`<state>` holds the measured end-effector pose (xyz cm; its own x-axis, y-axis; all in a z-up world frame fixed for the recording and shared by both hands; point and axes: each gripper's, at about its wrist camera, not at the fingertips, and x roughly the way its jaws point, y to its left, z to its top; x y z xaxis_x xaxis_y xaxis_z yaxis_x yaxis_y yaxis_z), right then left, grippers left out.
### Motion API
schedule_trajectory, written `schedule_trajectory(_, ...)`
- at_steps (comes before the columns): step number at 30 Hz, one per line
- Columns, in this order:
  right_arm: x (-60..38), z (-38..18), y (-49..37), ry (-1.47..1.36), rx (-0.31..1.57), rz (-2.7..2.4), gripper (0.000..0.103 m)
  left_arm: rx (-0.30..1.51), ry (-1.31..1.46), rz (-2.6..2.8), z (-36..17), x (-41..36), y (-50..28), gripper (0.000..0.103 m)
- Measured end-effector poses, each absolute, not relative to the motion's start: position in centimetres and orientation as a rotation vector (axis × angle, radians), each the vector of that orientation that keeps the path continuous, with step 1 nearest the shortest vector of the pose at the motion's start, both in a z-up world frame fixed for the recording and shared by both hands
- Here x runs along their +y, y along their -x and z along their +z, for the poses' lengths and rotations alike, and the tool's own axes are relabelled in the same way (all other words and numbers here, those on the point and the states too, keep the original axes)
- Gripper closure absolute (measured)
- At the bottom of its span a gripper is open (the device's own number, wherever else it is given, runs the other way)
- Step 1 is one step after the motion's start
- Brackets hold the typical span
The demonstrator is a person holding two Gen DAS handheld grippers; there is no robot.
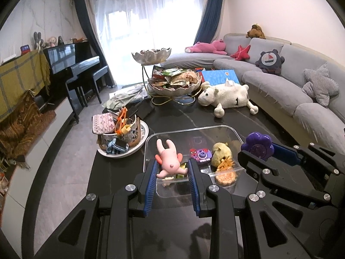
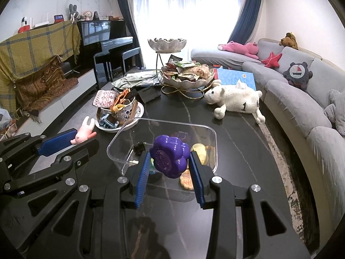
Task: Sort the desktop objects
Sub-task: 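Carry the flower with the right tool while the left tool carries the bunny to the clear box, then lower both held toys into the clear box and open both tools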
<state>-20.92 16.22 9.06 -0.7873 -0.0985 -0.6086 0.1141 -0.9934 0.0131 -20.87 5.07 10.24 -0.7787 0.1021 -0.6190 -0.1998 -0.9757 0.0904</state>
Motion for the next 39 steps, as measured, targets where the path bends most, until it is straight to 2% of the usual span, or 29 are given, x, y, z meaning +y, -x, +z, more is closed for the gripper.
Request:
schedule_trajectory(22,16.8,8.6,26.5,-1.020,0.071,-2.881,0.068,0.205,1.019,2.804,9.4,5.7,26.8,0.078)
schedule_trajectory(39,16.8,5.0,31.6,-1.142,0.074,-2.831,0.068,0.189,1.155,2.749,5.7,5.9,31.9,0.078)
